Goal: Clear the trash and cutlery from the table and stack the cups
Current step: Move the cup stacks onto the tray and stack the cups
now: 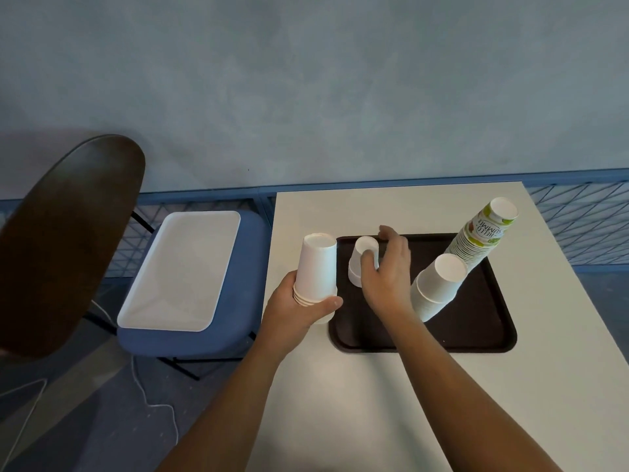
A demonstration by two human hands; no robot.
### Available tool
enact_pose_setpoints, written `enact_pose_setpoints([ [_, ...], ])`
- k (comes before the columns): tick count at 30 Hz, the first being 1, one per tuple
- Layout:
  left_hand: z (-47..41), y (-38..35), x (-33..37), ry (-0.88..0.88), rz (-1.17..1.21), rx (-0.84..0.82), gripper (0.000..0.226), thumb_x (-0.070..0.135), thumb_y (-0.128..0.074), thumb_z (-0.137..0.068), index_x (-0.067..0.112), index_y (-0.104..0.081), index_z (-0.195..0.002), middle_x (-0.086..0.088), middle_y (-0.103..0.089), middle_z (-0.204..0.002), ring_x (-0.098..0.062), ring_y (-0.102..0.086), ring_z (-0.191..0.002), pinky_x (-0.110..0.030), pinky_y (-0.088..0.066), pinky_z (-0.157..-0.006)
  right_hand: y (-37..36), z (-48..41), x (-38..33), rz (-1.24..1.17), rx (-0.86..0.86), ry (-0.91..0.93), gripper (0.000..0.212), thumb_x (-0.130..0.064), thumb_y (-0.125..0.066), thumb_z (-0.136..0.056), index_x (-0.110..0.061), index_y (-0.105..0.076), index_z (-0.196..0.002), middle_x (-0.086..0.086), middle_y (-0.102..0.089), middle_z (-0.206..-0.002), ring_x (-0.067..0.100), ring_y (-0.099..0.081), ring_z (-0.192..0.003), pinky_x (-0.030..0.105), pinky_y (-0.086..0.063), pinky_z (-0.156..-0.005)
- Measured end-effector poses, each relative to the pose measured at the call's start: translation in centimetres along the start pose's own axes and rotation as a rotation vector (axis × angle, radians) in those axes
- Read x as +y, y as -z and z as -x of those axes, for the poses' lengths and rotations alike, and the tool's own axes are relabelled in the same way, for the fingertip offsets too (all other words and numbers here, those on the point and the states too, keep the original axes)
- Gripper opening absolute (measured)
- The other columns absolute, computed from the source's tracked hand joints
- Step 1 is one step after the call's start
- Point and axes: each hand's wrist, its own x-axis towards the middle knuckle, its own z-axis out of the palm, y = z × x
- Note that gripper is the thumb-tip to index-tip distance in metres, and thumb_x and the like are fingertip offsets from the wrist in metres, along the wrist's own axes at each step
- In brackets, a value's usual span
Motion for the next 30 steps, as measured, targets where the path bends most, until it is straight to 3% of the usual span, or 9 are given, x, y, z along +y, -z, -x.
enact_pose_setpoints([
  [2,0.2,-0.5,0.3,-0.008,-0.008,-0.005,0.073,0.043,-0.093,-0.072,0.03,-0.053,-0.133,0.011,-0.065,-0.118,-0.014,-0.065,-0.107,-0.023,-0.057,-0.082,1.5,1.6,-2.0,-0.157,-0.085,0.011,0.036,-0.025,-0.052,-0.098,-0.022,-0.056,-0.134,-0.008,-0.059,-0.127,0.0,-0.055,-0.112,0.019,-0.047,-0.092],
  [4,0.5,-1.0,0.7,-0.023,-0.007,-0.018,0.076,0.049,-0.094,-0.068,0.029,-0.056,-0.131,0.012,-0.069,-0.116,-0.014,-0.068,-0.106,-0.029,-0.06,-0.086,2.9,2.8,-3.6,-0.24,-0.285,0.016,0.034,-0.033,-0.053,-0.099,-0.022,-0.059,-0.131,-0.011,-0.063,-0.119,-0.004,-0.058,-0.107,0.014,-0.045,-0.084],
  [7,0.8,-1.6,1.1,-0.028,0.003,-0.033,0.072,0.051,-0.095,-0.064,0.032,-0.062,-0.125,0.013,-0.074,-0.11,-0.011,-0.073,-0.101,-0.032,-0.062,-0.085,4.0,3.7,-4.7,-0.117,-0.475,0.076,0.034,-0.038,-0.064,-0.097,-0.023,-0.054,-0.126,-0.02,-0.06,-0.108,-0.01,-0.057,-0.095,0.005,-0.043,-0.07],
  [10,1.5,-2.0,1.8,-0.058,-0.022,-0.045,0.072,0.043,-0.096,-0.065,0.033,-0.06,-0.126,0.014,-0.073,-0.11,-0.007,-0.071,-0.099,-0.03,-0.06,-0.083,4.6,3.8,-5.0,0.022,-0.441,0.116,0.037,-0.046,-0.07,-0.091,-0.025,-0.051,-0.115,-0.019,-0.058,-0.099,-0.004,-0.058,-0.089,0.01,-0.042,-0.063],
  [15,2.8,-2.4,2.1,-0.077,-0.016,-0.081,0.094,0.05,-0.099,-0.05,0.037,-0.055,-0.133,0.013,-0.072,-0.119,-0.014,-0.071,-0.108,-0.046,-0.062,-0.091,5.8,3.9,-5.1,0.021,-0.445,0.111,0.048,-0.049,-0.072,-0.088,-0.022,-0.053,-0.123,-0.008,-0.064,-0.108,0.003,-0.061,-0.094,0.013,-0.044,-0.066],
  [22,4.6,-2.8,2.4,-0.105,-0.015,-0.047,0.093,0.051,-0.099,-0.054,0.042,-0.054,-0.135,0.014,-0.072,-0.121,-0.015,-0.071,-0.109,-0.048,-0.062,-0.091,6.6,4.2,-4.7,0.061,-0.452,0.138,0.054,-0.051,-0.074,-0.085,-0.019,-0.055,-0.124,-0.005,-0.066,-0.108,0.009,-0.063,-0.095,0.022,-0.052,-0.074],
  [30,5.3,-2.9,3.1,-0.145,-0.045,-0.045,0.09,0.053,-0.094,-0.059,0.041,-0.053,-0.137,0.016,-0.07,-0.121,-0.014,-0.07,-0.108,-0.044,-0.062,-0.091,7.4,4.1,-4.7,0.026,-0.454,0.156,0.054,-0.051,-0.073,-0.085,-0.02,-0.056,-0.125,-0.006,-0.068,-0.111,0.007,-0.064,-0.097,0.018,-0.049,-0.071],
])
